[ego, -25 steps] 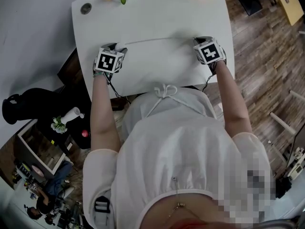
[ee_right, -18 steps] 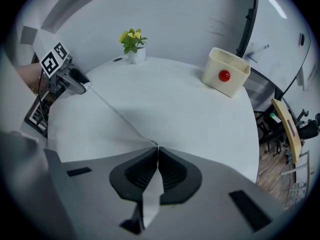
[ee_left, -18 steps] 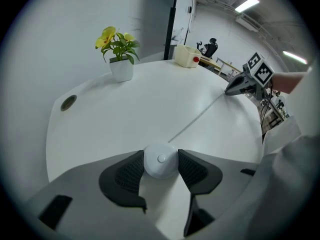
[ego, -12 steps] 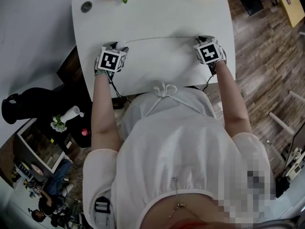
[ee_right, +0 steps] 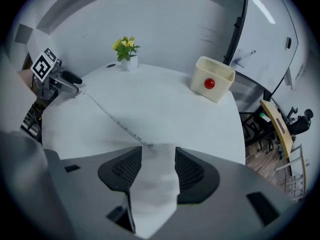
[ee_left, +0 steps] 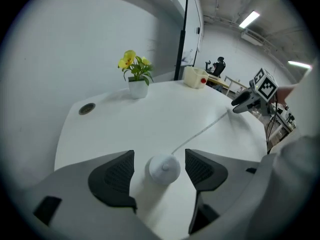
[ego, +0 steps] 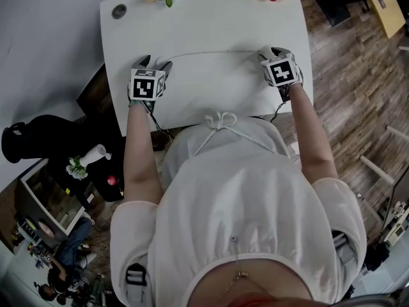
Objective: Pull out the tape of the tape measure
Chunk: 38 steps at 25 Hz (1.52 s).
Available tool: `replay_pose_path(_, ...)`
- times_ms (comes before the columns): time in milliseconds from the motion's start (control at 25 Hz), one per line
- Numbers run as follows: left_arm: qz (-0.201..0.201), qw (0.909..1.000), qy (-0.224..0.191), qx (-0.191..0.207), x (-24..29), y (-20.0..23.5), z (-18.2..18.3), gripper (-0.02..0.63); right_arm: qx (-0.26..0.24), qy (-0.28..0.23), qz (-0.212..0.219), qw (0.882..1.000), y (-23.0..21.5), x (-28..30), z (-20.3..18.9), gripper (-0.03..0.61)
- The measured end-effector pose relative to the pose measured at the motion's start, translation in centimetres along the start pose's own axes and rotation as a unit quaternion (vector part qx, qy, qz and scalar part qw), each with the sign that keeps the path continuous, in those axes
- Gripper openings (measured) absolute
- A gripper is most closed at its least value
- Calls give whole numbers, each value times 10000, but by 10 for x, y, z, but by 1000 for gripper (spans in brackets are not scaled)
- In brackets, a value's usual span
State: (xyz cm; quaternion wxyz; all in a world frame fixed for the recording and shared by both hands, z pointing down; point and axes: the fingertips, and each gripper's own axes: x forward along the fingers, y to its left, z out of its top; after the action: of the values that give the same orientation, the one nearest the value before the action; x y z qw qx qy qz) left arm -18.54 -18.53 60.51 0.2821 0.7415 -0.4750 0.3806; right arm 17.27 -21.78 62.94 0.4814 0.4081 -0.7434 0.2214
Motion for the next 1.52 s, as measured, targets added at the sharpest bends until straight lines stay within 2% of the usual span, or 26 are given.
replay_pose_path(280, 155, 9960, -871, 161, -41, -9, 52, 321, 164, -830, 47, 9964, 1, -41, 43, 235)
replay_pose_path(480, 393, 9866, -1577, 122, -83, -16, 97, 301, 232, -1777, 27, 9838, -1, -82, 84, 213)
replay_pose_path(640, 529, 9709, -2333, 55, -124, -22, 136, 217, 316, -2580, -60, 9656, -3, -125, 115, 165)
replay_pose_path(760, 559, 9588, -2779, 216, -150, -35, 159, 185, 234, -3127, -101, 9495, -4, -157, 131, 122)
replay_pose_path(1040, 680, 9240, -3719, 575, -202, -60, 191, 52, 168, -4085, -139, 9125, -1, -214, 155, 6)
replay_pose_path(1200, 582, 9100, -4045, 699, -222, -75, 199, 26, 65, -4408, -34, 8976, 4, -231, 161, 6)
replay_pose_path(1320, 427, 9061, -4163, 615, -228, -80, 199, 20, -12, -4547, 23, 8906, 9, -238, 163, 5)
replay_pose_path(1520, 246, 9034, -4246, 535, -230, -82, 196, 20, -97, -4560, 73, 8899, 18, -240, 161, 3)
